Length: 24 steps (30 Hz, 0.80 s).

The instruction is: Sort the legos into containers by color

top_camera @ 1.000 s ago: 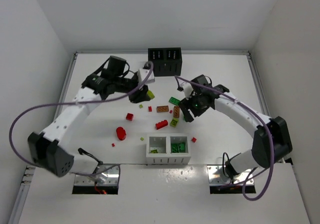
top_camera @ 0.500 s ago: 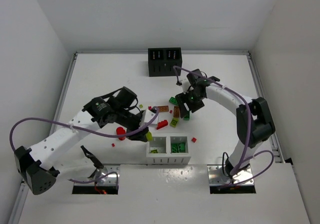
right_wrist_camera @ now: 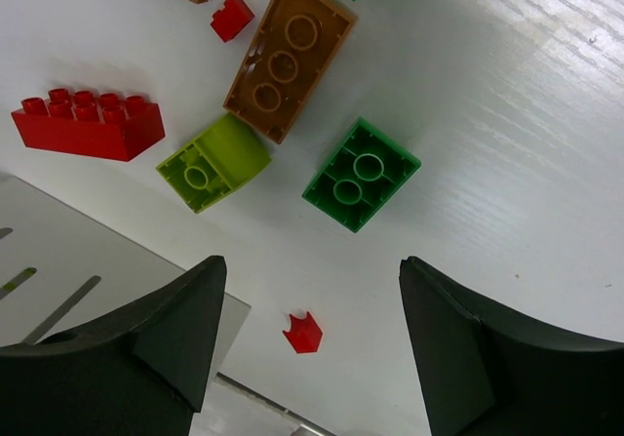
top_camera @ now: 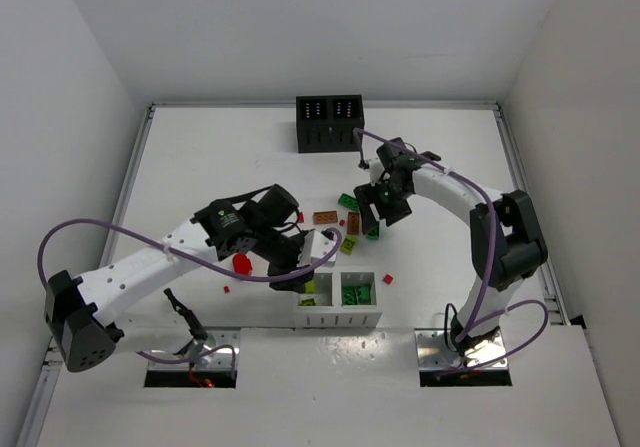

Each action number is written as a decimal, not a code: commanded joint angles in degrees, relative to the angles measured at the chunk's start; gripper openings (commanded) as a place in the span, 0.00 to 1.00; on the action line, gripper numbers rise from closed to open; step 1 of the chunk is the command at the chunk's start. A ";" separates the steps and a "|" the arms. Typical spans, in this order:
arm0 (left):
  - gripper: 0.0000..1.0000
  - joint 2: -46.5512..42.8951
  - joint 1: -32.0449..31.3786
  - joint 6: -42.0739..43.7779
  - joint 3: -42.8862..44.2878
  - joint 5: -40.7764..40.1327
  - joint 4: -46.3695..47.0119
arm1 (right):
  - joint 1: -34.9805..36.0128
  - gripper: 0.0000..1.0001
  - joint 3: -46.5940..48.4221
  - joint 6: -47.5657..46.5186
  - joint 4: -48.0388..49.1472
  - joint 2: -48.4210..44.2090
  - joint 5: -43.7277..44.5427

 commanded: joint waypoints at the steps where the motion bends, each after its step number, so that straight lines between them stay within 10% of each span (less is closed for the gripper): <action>1: 0.60 0.11 -0.91 -0.46 -0.10 -1.43 1.98 | -0.71 0.72 -0.55 1.69 2.69 -0.16 -0.96; 8: 0.78 -2.34 0.92 -4.67 -0.18 -6.35 9.17 | -0.71 0.72 -0.55 2.30 3.84 2.47 -2.02; 20: 0.79 -6.57 8.92 -11.53 0.34 -15.85 18.24 | -0.71 0.67 2.44 2.30 4.98 9.06 1.14; 24: 0.79 -7.98 11.39 -12.59 -1.75 -17.25 18.94 | -0.71 0.51 2.44 1.77 5.51 9.77 1.85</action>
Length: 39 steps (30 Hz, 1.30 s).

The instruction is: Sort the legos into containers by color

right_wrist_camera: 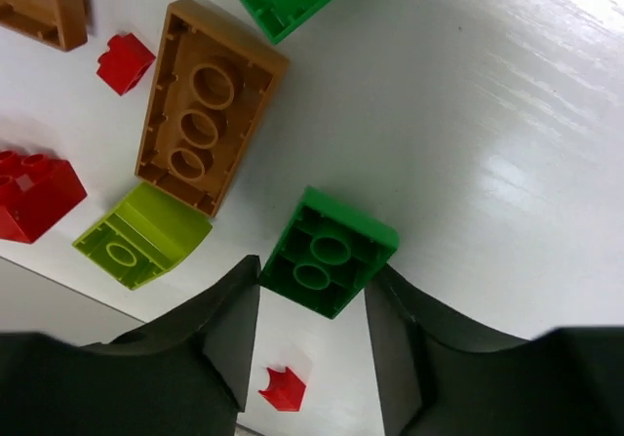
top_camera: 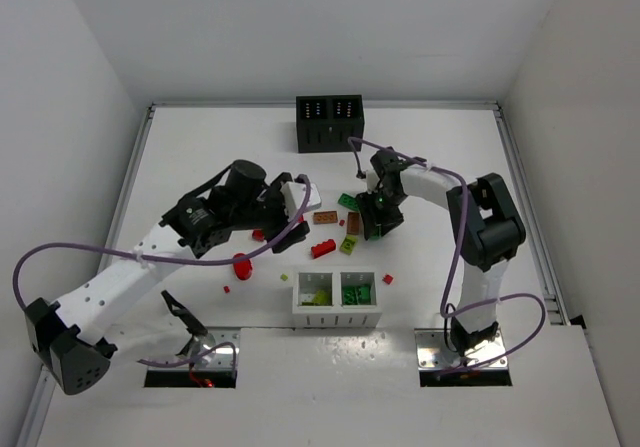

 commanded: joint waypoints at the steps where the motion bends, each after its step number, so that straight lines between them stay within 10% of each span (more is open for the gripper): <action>1: 0.79 -2.97 2.60 -2.41 -1.57 -1.98 3.20 | -0.29 0.45 2.22 -0.13 1.62 0.11 1.20; 8: 0.89 -5.97 6.65 -6.89 -9.13 -14.98 7.42 | -0.29 0.09 3.27 -6.01 -1.54 -8.39 -4.07; 20: 0.79 7.21 13.41 -3.29 -12.65 -0.06 3.74 | 3.65 0.02 7.66 -22.44 -16.47 -32.22 -23.05; 39: 0.92 30.68 24.05 -18.31 5.71 -0.84 13.23 | 26.78 0.00 0.38 -37.22 -27.12 -35.04 -15.50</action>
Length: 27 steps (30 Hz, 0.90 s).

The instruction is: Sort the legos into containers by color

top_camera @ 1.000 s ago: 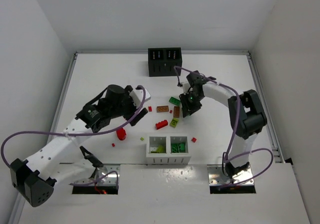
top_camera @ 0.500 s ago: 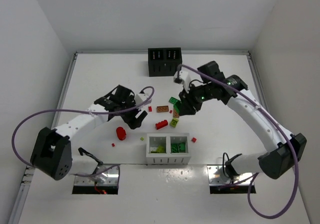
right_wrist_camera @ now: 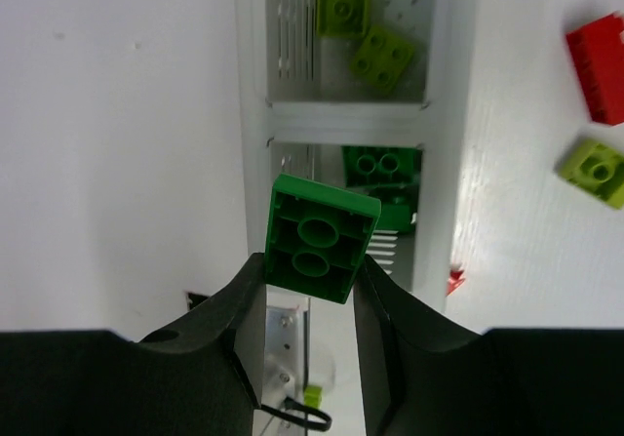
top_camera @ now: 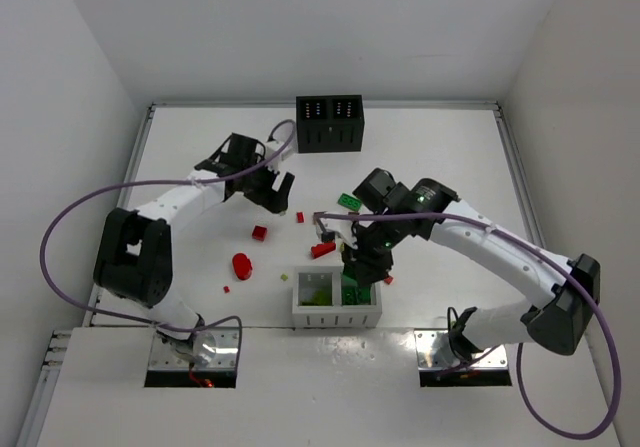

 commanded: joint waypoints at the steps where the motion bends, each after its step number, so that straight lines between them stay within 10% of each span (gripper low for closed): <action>1: 0.93 3.42 2.26 -5.20 5.17 1.15 2.39 | 2.19 0.00 -3.21 -2.29 -0.37 -2.39 2.61; 17: 0.92 13.80 1.74 -8.01 10.00 -2.53 3.53 | 5.09 0.58 -8.05 1.66 7.37 -2.92 8.50; 27: 0.62 17.50 0.51 -8.55 10.98 -4.56 4.67 | 5.09 0.60 -6.38 3.42 7.90 -2.92 10.27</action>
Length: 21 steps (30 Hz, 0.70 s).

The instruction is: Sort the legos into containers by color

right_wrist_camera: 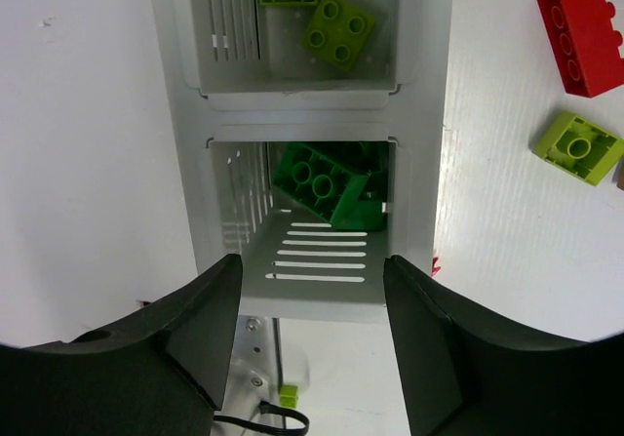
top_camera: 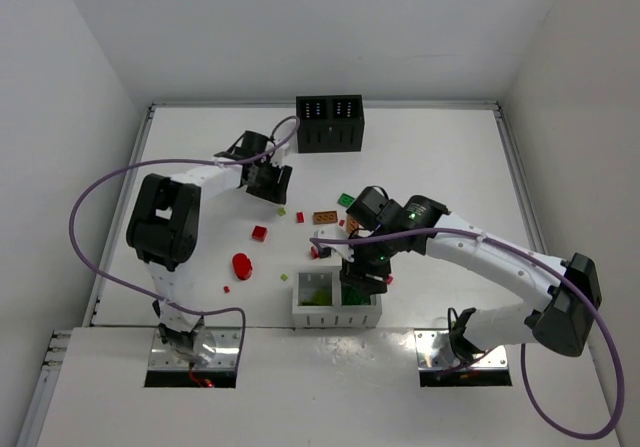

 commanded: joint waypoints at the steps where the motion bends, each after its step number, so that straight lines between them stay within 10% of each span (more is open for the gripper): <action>1: 0.61 -0.88 -1.70 -0.11 1.64 -1.56 1.61 | 0.37 0.60 1.71 1.26 1.73 -1.63 1.52; 21: 0.43 0.78 -4.16 4.29 -1.96 -0.95 1.09 | -0.68 0.60 -0.05 2.31 3.31 -3.21 3.81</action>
